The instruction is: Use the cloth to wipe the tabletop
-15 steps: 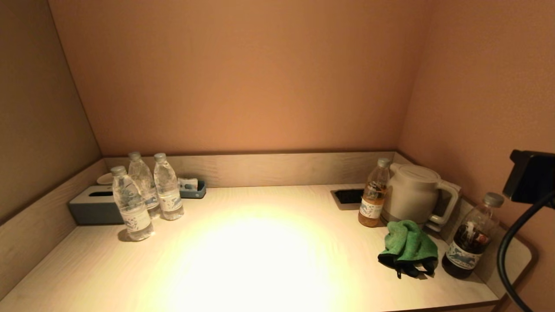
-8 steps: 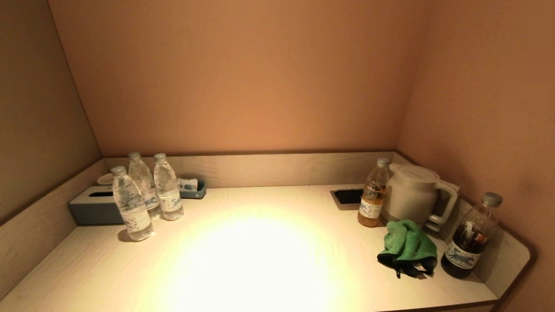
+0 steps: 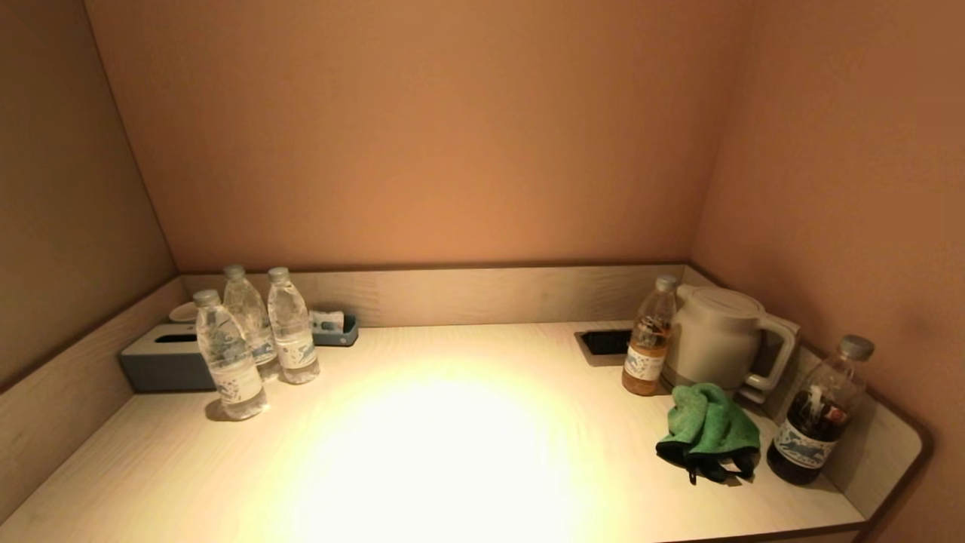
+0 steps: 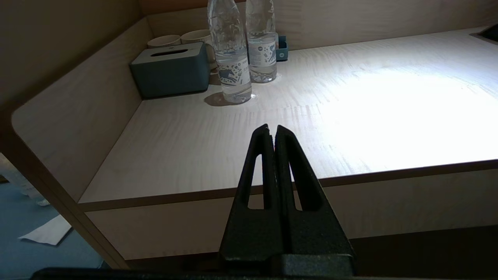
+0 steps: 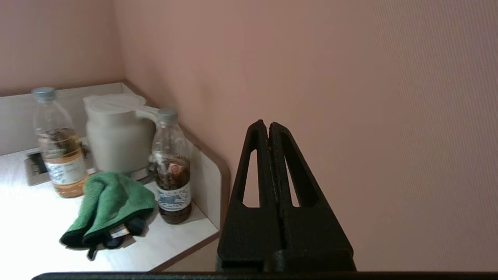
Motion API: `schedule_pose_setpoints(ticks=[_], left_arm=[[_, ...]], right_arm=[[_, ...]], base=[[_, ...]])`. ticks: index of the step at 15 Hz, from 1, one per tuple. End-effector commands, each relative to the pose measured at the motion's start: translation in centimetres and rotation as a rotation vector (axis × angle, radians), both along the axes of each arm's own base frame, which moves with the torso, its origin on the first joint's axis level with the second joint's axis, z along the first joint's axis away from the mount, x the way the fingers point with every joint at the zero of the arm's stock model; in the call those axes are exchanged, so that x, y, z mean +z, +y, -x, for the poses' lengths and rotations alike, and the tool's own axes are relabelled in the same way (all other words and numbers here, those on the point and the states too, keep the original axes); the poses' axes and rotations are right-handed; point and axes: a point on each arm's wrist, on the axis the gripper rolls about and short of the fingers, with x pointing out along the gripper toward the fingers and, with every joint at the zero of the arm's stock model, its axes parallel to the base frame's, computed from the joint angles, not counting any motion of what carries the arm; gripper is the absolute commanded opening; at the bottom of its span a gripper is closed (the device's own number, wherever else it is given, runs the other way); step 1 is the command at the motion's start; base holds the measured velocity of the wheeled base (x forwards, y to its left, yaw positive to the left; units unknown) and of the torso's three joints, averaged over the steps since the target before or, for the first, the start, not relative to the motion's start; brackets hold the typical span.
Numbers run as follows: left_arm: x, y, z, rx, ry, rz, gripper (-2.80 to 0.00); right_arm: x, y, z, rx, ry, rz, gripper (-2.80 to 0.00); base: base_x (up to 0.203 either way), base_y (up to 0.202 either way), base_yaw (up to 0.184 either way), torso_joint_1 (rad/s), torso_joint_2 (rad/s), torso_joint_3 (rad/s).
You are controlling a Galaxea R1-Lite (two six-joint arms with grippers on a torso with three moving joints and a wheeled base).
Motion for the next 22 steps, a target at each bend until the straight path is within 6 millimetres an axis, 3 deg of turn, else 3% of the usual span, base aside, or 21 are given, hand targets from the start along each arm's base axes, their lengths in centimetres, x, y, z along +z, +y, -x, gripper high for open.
schedule_pose_setpoints(ticks=[1, 4, 8, 12, 18, 20, 22], left_arm=[[0.0, 0.0, 0.0, 0.0, 0.001, 0.0, -2.8], [0.0, 0.0, 0.0, -0.001, 0.001, 0.001, -2.8], [0.0, 0.0, 0.0, 0.0, 0.001, 0.001, -2.8], [0.0, 0.0, 0.0, 0.0, 0.001, 0.0, -2.8], [0.0, 0.0, 0.0, 0.0, 0.001, 0.0, -2.8], [0.0, 0.0, 0.0, 0.0, 0.001, 0.0, -2.8], [0.0, 0.0, 0.0, -0.001, 0.001, 0.0, -2.8]], right_arm=[[-0.7, 0.2, 1.3, 0.062, -0.022, 0.015, -2.8], [-1.1, 0.0, 1.9, 0.17, -0.009, 0.017, -2.8], [-2.2, 0.0, 2.5, 0.184, -0.028, 0.016, -2.8], [-6.2, 0.0, 3.5, 0.18, -0.065, 0.021, -2.8], [-7.2, 0.2, 3.2, 0.287, -0.16, 0.038, -2.8], [-9.2, 0.7, 2.1, 0.479, -0.114, 0.083, -2.8], [-10.1, 0.8, 1.7, 0.532, -0.091, 0.084, -2.8]], base=[[0.0, 0.0, 0.0, 0.0, 0.0, 0.0], [0.0, 0.0, 0.0, 0.0, 0.0, 0.0], [0.0, 0.0, 0.0, 0.0, 0.0, 0.0], [0.0, 0.0, 0.0, 0.0, 0.0, 0.0], [0.0, 0.0, 0.0, 0.0, 0.0, 0.0], [0.0, 0.0, 0.0, 0.0, 0.0, 0.0], [0.0, 0.0, 0.0, 0.0, 0.0, 0.0]])
